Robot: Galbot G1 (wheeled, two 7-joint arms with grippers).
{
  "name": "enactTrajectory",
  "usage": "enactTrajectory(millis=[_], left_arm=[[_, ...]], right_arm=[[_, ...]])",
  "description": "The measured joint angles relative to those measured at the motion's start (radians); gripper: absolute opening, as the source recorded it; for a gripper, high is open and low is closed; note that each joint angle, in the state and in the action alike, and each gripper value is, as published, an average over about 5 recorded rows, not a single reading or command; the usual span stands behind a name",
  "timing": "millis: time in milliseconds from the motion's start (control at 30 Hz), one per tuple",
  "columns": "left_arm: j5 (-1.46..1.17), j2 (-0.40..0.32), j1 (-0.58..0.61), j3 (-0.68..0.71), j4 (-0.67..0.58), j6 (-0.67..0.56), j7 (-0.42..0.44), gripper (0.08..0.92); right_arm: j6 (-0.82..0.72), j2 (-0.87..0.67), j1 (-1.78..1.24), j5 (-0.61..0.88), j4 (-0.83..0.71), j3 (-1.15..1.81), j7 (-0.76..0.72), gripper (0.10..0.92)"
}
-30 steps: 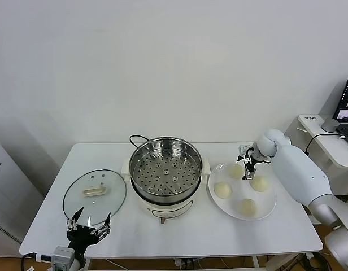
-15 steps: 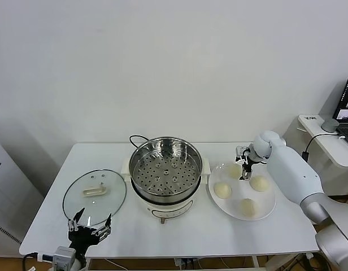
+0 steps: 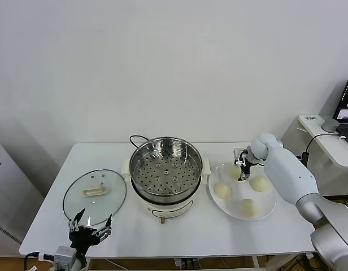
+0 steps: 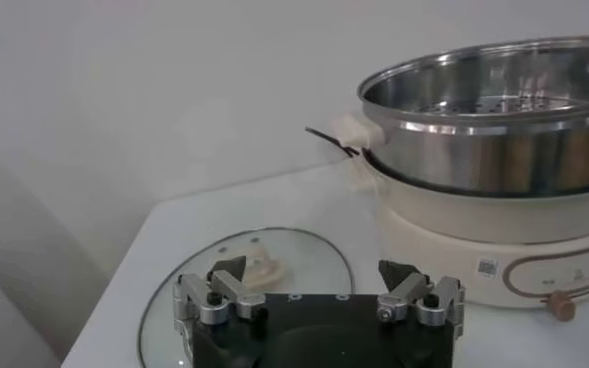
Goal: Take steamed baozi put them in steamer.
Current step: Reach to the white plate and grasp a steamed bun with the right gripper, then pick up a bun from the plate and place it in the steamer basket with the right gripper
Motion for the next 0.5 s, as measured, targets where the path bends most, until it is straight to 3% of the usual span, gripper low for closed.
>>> enactTrajectory(millis=[167,500], left_arm=[[0.000,0.000,-0.001,0.001,0.003,0.000,0.000,0.823],[0.005,-0.004,-0.010,0.011,0.011,0.000,-0.006,0.823]], right_arm=[[-0.003,-0.007,0.006,0.004,0.002,0.001,0.001,0.569],[-0.022,-0.048,0.082,0.105,0.055,-0.070,-0.037,0.560]])
